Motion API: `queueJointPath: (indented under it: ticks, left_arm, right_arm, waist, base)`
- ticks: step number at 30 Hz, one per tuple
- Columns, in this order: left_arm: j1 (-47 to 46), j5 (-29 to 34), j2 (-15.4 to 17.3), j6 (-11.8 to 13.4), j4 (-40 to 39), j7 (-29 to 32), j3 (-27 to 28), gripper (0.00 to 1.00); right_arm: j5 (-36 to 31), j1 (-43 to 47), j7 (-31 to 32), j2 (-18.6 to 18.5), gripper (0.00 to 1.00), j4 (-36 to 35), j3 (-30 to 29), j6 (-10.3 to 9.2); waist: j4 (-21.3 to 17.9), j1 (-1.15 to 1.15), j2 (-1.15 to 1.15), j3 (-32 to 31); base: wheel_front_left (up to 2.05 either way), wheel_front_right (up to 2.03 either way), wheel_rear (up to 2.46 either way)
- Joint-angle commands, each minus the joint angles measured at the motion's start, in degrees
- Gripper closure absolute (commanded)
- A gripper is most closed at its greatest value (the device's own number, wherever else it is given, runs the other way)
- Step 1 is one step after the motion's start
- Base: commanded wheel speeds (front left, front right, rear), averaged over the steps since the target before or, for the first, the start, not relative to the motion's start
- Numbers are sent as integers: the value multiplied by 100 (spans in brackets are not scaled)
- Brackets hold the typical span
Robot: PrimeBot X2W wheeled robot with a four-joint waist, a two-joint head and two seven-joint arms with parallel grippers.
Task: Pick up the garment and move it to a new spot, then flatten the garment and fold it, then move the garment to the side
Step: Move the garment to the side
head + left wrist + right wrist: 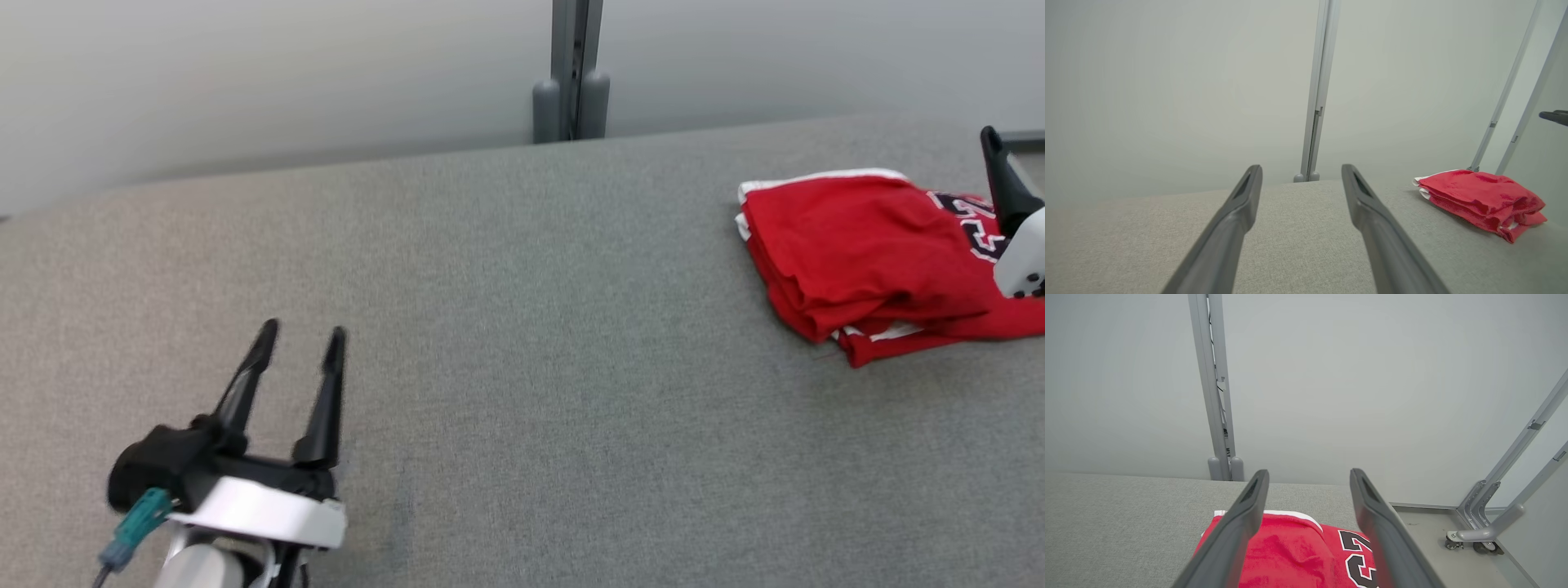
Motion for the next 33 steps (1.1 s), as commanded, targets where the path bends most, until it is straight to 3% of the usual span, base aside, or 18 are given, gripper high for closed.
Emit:
queueJointPath:
  ticks: [1, 7, 12, 13, 18, 24, 33]
  left_arm:
    - [146, -73, 101, 62, -39, -6, 133, 0]
    - [501, -151, 307, 327, -192, 54, 495, 0]
    - [782, -351, 215, 378, -122, 22, 662, 0]
    - [782, -351, 215, 378, -122, 22, 662, 0]
    - [870, -421, 14, 289, 89, 0, 701, 0]
    - [907, -212, -181, 172, 308, -11, 793, 0]
    - [843, 136, -388, -28, 443, -13, 871, 0]
  right_arm:
    - [-150, 244, -54, -35, 0, -265, -116, -1]
    - [-918, 1566, -50, -18, 0, -1992, -1561, -1]
    - [-1647, 3228, -51, 529, 0, -3481, -2871, 0]
    - [-1647, 3228, -51, 529, 0, -3481, -2871, 0]
    - [-2098, 4499, -51, 1304, 0, -4590, -3695, -1]
    - [-2300, 5277, -53, 1819, 0, -5154, -4060, 0]
    - [-2219, 5352, -52, 1811, 0, -5106, -3639, 0]
  waist:
    - [-26, 0, 0, -290]
    - [62, 0, 0, -522]
    - [194, 0, 0, -641]
    - [194, 0, 0, -641]
    - [285, 0, 0, -658]
    - [325, 0, 0, -667]
    - [306, 0, 0, -683]
  base:
    - [0, 0, 0]
    - [0, 0, 0]
    - [0, 0, 0]
    - [0, 0, 0]
    - [0, 0, 0]
    - [0, 0, 0]
    - [0, 0, 0]
